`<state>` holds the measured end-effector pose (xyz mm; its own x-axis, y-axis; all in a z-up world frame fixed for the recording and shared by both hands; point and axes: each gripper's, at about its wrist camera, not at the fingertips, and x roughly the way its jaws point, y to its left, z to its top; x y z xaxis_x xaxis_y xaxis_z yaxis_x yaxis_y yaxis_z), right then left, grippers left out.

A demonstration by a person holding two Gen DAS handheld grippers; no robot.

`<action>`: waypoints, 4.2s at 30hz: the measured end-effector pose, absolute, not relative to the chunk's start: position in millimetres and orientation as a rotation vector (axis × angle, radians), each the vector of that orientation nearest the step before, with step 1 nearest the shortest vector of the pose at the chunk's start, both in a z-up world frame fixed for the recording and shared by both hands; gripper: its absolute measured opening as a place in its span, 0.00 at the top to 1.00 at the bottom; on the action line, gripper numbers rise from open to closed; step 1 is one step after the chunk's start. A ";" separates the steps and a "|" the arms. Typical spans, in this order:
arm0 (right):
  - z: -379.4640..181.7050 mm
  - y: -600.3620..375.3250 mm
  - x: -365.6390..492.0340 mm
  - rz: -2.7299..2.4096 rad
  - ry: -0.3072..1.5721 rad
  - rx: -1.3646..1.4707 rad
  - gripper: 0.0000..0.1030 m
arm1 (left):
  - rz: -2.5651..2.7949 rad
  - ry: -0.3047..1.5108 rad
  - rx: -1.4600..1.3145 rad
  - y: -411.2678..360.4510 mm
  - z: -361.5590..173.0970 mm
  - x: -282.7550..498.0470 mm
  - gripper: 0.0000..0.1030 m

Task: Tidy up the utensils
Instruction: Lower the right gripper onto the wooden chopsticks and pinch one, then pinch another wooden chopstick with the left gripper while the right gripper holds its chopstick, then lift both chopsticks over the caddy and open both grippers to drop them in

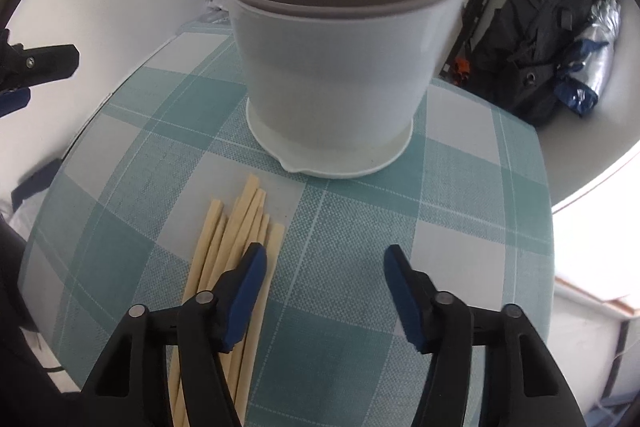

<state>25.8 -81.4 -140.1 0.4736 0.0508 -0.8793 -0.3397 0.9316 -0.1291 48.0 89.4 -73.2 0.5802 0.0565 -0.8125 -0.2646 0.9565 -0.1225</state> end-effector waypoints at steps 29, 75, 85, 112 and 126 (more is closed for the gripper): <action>-96.4 -191.7 33.2 0.323 0.892 0.343 0.97 | -0.089 1.213 -0.181 23.4 -130.7 39.2 0.01; -55.2 -234.2 11.3 0.296 0.709 0.467 0.97 | -0.024 1.242 -0.014 -6.4 -120.1 65.5 0.98; -36.2 -207.6 -13.1 0.333 0.613 0.324 0.97 | -0.141 0.965 -0.175 21.1 -51.5 32.4 0.98; 12.1 -156.1 -60.5 0.350 0.351 0.110 0.97 | -0.318 0.843 -0.093 11.7 18.5 2.3 0.98; 68.1 -165.4 -38.0 0.384 0.262 0.150 0.97 | -0.376 0.821 -0.136 11.5 80.7 27.3 0.98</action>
